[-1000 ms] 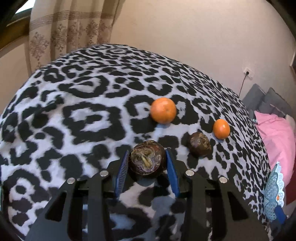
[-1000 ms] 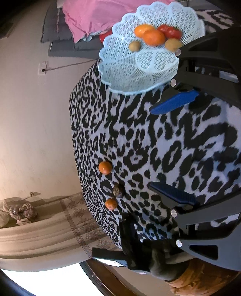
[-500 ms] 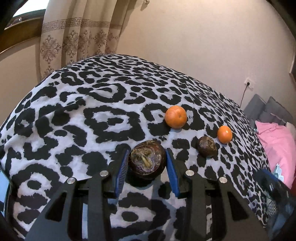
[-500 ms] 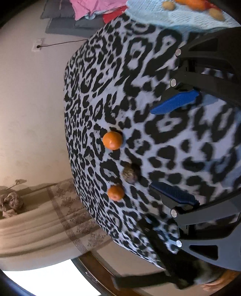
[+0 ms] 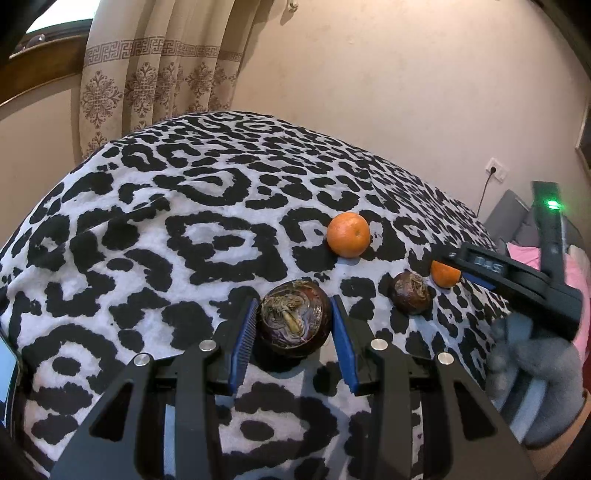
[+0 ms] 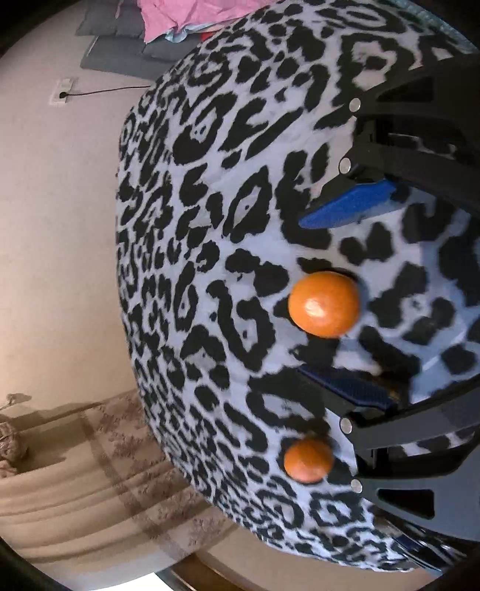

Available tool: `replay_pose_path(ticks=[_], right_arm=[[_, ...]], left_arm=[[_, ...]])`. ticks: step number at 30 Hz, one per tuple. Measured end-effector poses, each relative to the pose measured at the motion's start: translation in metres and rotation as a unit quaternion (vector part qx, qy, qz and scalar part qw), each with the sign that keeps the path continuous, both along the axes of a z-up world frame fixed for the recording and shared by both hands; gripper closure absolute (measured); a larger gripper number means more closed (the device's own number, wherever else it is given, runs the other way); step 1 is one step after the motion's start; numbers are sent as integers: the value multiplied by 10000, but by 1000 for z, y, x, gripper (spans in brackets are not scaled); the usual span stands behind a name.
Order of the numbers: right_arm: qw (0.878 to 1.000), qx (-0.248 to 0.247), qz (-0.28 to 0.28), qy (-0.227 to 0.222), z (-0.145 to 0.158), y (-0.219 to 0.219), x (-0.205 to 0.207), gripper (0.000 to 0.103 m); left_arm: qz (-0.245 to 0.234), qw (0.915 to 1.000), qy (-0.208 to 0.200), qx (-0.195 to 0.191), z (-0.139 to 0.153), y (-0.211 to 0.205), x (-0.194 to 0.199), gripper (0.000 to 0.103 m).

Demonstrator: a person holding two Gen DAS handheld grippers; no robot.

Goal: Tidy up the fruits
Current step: 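Grasp the mandarin orange with the right gripper while the left holds the brown fruit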

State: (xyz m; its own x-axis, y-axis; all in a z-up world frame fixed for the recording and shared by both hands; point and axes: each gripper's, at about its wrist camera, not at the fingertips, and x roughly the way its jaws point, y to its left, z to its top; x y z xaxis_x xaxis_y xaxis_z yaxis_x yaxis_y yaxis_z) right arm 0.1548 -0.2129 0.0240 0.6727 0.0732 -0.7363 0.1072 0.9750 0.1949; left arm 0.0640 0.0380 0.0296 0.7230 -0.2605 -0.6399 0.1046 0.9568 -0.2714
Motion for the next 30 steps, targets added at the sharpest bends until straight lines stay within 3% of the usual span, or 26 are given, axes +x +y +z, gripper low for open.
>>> replay_pose_path(ticks=[6, 11, 30], right_arm=[[9995, -277, -119, 94, -12, 3, 6, 43], [9992, -393, 28, 67, -12, 12, -1, 65], [9994, -7, 172, -288, 23, 12, -73, 65]], left_arm=[[-15, 10000, 35, -21, 0, -1, 1, 63], [-17, 10000, 38, -22, -1, 0, 2, 63], [-186, 9998, -117, -29, 3, -9, -4, 63]])
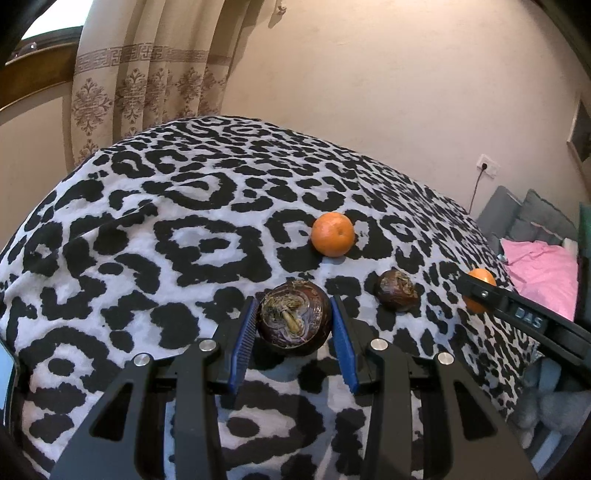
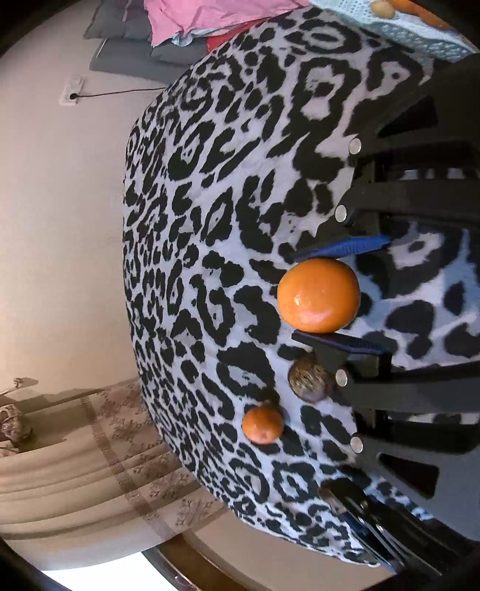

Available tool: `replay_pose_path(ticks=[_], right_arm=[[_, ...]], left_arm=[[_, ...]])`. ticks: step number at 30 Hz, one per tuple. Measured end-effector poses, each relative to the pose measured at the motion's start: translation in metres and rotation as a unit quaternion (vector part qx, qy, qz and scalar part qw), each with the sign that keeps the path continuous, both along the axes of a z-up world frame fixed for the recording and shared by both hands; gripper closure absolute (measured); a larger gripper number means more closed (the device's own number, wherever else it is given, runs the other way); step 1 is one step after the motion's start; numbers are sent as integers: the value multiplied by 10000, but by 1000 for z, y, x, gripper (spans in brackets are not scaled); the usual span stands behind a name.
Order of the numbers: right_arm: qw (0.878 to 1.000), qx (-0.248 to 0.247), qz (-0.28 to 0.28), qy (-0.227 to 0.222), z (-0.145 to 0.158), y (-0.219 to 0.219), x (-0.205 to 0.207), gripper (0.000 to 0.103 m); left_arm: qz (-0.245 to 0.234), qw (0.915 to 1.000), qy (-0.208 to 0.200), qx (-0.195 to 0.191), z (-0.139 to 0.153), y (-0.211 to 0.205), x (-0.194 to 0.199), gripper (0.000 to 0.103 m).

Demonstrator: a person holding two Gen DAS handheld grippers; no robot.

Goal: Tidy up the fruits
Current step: 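Grasp the mandarin orange with the right gripper while the left holds the brown fruit, then carry the mandarin into the basket and open the right gripper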

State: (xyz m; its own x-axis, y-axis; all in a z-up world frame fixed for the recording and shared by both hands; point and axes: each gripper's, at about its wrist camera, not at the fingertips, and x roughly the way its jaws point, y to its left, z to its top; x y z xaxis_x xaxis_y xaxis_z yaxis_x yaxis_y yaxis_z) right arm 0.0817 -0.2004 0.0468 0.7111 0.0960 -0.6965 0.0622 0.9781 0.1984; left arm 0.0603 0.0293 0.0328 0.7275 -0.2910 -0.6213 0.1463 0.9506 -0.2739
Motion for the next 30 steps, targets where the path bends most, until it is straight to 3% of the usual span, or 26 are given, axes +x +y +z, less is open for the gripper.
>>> replay_pose_path(ticks=[11, 18, 30], right_arm=[[9986, 196, -242, -426, 29, -18, -54, 65], [9956, 200, -693, -601, 43, -50, -96, 65], [9870, 368, -1482, -503, 31, -105, -149, 65]], left_arm=[[-275, 9995, -160, -14, 6, -11, -7, 63], [-310, 9994, -171, -3, 6, -13, -9, 63], [-402, 9989, -221, 28, 8, -17, -14, 63]])
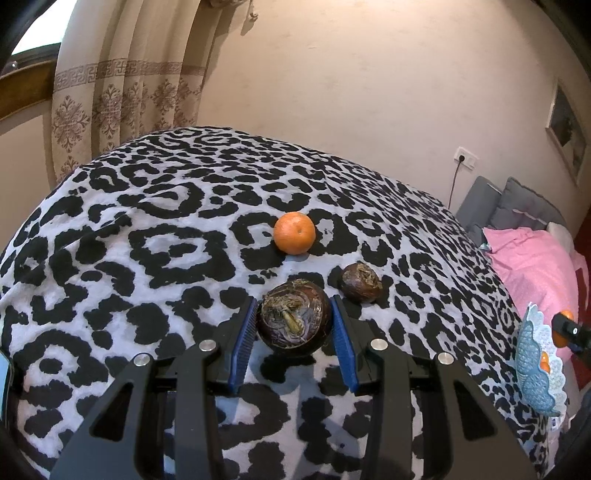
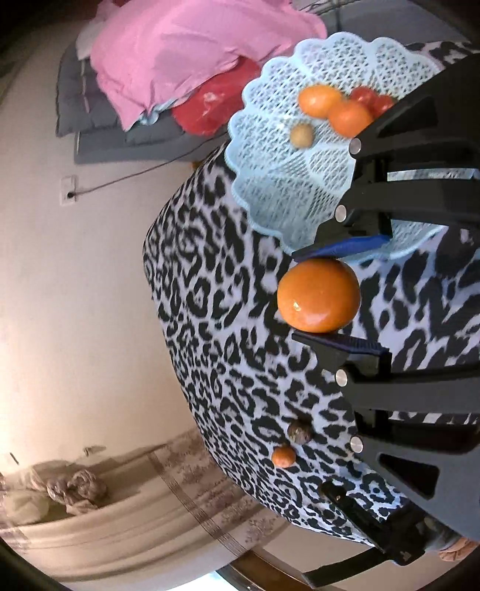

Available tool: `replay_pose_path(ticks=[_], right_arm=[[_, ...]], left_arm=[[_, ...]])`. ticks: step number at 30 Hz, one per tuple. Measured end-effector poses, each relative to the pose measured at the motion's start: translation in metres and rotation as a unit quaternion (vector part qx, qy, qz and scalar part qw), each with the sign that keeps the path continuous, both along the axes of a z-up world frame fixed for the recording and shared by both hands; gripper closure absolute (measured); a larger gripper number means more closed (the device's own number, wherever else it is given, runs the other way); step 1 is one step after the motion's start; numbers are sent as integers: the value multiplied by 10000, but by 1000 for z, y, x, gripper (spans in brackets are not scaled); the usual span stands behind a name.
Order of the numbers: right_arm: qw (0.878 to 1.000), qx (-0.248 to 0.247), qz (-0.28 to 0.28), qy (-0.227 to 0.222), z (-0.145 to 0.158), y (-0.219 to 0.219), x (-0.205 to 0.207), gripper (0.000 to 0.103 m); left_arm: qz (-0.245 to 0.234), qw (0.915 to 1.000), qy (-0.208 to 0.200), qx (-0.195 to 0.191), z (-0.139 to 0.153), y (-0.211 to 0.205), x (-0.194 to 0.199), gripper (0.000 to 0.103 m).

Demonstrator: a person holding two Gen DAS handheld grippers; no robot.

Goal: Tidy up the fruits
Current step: 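Carry the mandarin into the basket and open the right gripper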

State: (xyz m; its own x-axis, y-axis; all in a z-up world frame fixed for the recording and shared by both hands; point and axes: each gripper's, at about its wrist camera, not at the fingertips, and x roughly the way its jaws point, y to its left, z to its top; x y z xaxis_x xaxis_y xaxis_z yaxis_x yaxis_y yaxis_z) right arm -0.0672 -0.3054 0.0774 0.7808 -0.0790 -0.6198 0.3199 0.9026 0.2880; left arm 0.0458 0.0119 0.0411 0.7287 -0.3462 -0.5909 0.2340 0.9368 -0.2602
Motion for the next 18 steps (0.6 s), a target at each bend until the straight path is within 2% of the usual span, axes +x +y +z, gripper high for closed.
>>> replay_pose_path(ticks=[18], right_arm=[[9993, 50, -362, 38, -4, -16, -39, 65]], left_arm=[[-273, 9995, -116, 53, 5, -14, -12, 63]])
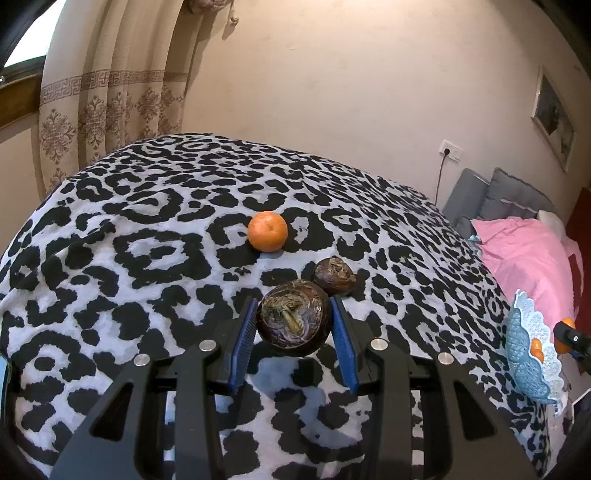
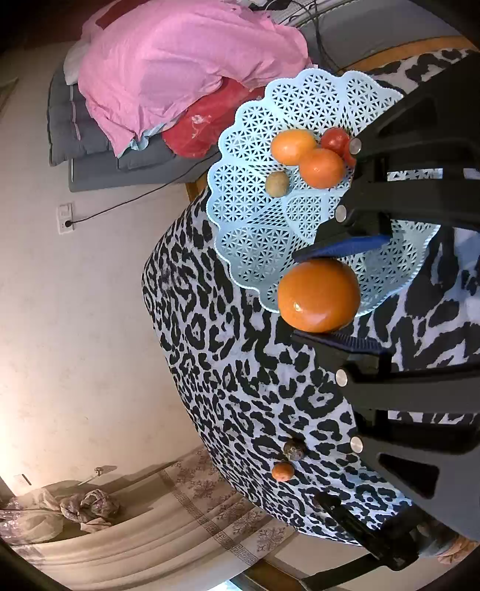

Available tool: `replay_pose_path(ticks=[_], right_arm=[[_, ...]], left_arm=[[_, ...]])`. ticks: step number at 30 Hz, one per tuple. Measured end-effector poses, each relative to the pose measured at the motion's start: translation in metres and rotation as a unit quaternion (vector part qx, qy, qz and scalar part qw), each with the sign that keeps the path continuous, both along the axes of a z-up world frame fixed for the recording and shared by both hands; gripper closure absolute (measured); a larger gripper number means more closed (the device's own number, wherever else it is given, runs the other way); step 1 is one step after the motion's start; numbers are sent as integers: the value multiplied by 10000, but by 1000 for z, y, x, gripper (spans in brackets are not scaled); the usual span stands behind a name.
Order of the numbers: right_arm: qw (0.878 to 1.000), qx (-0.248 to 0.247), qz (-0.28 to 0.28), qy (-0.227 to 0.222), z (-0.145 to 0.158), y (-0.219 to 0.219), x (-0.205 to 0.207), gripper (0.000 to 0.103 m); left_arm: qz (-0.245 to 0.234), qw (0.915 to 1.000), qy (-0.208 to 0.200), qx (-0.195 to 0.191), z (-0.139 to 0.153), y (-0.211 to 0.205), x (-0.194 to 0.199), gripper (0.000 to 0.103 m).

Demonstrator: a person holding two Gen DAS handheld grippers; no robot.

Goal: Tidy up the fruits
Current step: 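Carry the mandarin into the basket and open the right gripper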

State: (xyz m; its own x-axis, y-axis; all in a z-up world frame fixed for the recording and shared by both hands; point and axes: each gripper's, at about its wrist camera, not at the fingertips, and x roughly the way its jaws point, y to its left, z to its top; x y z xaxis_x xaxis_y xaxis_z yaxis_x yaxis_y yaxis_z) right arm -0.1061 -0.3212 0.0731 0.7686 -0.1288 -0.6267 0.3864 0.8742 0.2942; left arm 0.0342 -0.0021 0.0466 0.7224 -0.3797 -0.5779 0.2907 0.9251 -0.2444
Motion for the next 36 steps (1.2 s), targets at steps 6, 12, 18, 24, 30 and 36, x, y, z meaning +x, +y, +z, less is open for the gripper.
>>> replay_pose_path(ticks=[6, 12, 18, 24, 30, 36], right_arm=[[9999, 89, -61, 110, -9, -4, -4, 65], [9997, 146, -111, 134, -12, -6, -10, 65], [9994, 257, -133, 174, -17, -11, -17, 65], [9990, 362, -152, 228, -25, -17, -20, 65], [9983, 492, -101, 308, -34, -20, -20, 65], [9980, 586, -57, 241, -37, -22, -22, 62]], left_arm=[[-49, 10000, -11, 23, 0, -2, -2, 63], [-98, 9999, -22, 58, -1, -5, -4, 63], [-109, 9999, -26, 80, -1, -5, -4, 63], [-96, 9998, -61, 147, -2, -6, -7, 63], [-97, 9998, -60, 133, -1, -6, -13, 63], [-174, 9998, 25, 76, 2, -8, -22, 63]])
